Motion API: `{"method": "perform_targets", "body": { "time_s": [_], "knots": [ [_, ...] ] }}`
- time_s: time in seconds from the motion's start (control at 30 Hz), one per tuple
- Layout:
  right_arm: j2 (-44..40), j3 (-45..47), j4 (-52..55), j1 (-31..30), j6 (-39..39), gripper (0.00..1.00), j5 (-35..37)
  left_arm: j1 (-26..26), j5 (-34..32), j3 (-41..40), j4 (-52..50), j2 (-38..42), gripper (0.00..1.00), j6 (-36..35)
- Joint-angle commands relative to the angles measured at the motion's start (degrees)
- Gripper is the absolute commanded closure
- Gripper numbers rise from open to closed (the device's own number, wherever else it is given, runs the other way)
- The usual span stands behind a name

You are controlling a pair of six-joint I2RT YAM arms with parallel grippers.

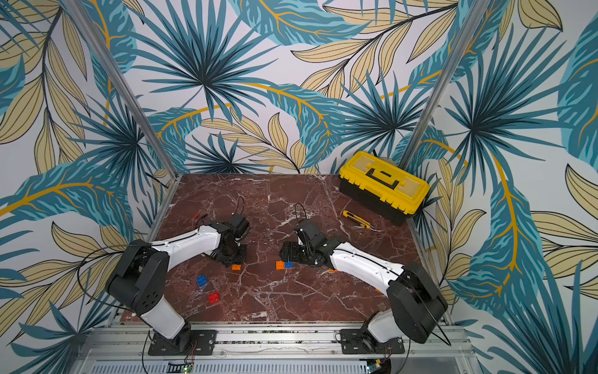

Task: Assemble the number 5 with lego
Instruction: Pick up the lego brick from the center of the board, then place the lego brick at the center of the board.

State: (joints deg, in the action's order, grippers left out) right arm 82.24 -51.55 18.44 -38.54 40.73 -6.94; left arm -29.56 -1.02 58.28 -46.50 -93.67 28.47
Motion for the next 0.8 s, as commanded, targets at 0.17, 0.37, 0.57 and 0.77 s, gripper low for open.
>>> {"method": "perform_targets", "body": {
  "time_s": [0.17,0.37,0.57,0.77],
  "knots": [
    [-10.69,9.38,2.37,9.97,4.31,0.09,0.94,-12.28,5.17,-0.55,7.48,14.02,0.77,-11.12],
    [-12.39,11.83,4.08,15.75,2.78,0.09,-3.40,-18.50,14.79,-4.73,16.79,16.21,0.77,-23.49],
    [-12.60,12.30,3.54,16.73,2.44,0.08,-4.89,-24.75,13.12,-0.04,11.59,8.63,0.77,-42.70],
    [-13.07,12.79,3.80,17.41,2.19,0.08,-4.75,-25.35,14.33,7.35,2.07,0.29,0.77,-56.62]
  ]
}}
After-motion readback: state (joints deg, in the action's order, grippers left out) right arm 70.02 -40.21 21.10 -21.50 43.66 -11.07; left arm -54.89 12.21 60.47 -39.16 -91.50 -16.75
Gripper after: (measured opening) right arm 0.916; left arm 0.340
